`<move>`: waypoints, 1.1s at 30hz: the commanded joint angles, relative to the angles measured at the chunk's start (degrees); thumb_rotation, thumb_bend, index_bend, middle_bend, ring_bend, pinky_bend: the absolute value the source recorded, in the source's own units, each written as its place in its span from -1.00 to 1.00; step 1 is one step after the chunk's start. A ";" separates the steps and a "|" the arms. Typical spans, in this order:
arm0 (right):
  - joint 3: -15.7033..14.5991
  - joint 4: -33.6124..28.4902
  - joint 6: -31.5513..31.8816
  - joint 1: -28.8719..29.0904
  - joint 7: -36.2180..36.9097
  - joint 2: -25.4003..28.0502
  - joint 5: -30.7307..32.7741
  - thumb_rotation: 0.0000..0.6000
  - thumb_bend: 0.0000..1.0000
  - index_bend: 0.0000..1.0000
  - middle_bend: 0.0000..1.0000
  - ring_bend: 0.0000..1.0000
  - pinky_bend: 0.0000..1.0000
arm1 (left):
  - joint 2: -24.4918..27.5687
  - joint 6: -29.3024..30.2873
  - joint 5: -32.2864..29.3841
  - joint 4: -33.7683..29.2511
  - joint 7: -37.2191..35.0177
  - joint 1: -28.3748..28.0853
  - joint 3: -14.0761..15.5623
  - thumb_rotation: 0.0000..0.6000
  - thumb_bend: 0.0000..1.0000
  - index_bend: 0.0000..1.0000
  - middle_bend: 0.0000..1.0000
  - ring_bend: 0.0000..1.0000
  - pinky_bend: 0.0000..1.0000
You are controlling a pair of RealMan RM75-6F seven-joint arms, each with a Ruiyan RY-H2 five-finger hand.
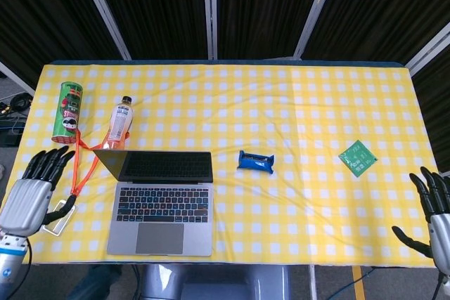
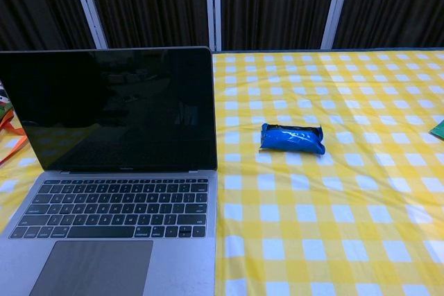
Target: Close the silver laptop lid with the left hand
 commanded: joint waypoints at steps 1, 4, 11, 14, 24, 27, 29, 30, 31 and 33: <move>0.04 0.05 -0.14 0.00 -0.05 -0.03 0.19 1.00 -1.00 -1.00 -1.00 -1.00 -1.00 | 2.06 -8.75 -4.72 -0.90 -4.41 -7.01 -4.07 1.00 1.00 -1.00 -1.00 -1.00 -1.00; 0.02 0.15 -0.31 0.02 -0.05 -0.06 0.27 1.00 -1.00 -1.00 -1.00 -1.00 -1.00 | 2.90 -12.94 -7.01 -1.22 -4.52 -10.09 -5.38 1.00 1.00 -1.00 -1.00 -1.00 -1.00; 0.04 0.24 -0.98 0.22 -0.36 -0.21 0.58 1.00 -1.00 -1.00 -1.00 -1.00 -1.00 | 2.97 -25.20 -14.39 0.62 -7.83 -18.94 -8.59 1.00 1.00 -0.97 -1.00 -1.00 -0.95; 0.05 0.19 -1.03 0.22 -0.43 -0.25 0.63 1.00 -1.00 -1.00 -1.00 -1.00 -1.00 | 2.92 -27.66 -15.55 1.60 -8.87 -20.60 -8.79 1.00 1.00 -0.86 -0.96 -0.96 -0.82; 0.23 0.16 -1.06 0.18 -0.36 -0.21 0.95 1.00 -1.00 -1.00 -1.00 -1.00 -1.00 | 0.83 -30.60 -17.67 4.87 -11.95 -23.32 -8.27 1.00 1.00 -0.61 -0.61 -0.60 -0.45; 0.25 0.18 -1.07 0.18 -0.30 -0.21 0.95 1.00 -1.00 -1.00 -1.00 -1.00 -1.00 | 1.13 -30.95 -17.41 4.90 -12.64 -23.51 -7.86 1.00 1.00 -0.54 -0.43 -0.44 -0.33; 0.25 0.17 -1.05 0.17 -0.33 -0.20 0.92 1.00 -1.00 -1.00 -1.00 -1.00 -1.00 | 1.34 -31.09 -16.96 4.85 -13.18 -23.56 -7.57 1.00 1.00 -0.43 -0.38 -0.40 -0.31; 0.24 0.15 -1.02 0.14 -0.32 -0.19 0.90 1.00 -1.00 -1.00 -1.00 -1.00 -1.00 | 1.40 -31.07 -16.61 4.83 -13.49 -23.53 -7.41 1.00 1.00 -0.40 -0.38 -0.40 -0.31; 0.24 0.14 -0.98 0.13 -0.31 -0.19 0.85 1.00 -1.00 -1.00 -1.00 -1.00 -1.00 | 1.55 -31.16 -16.10 4.70 -14.09 -23.47 -7.17 1.00 1.00 -0.38 -0.38 -0.40 -0.31; 0.26 0.14 -0.92 0.10 -0.30 -0.18 0.86 1.00 -1.00 -1.00 -1.00 -1.00 -1.00 | 1.98 -31.36 -15.14 4.35 -15.24 -23.34 -6.82 1.00 1.00 -0.37 -0.38 -0.40 -0.31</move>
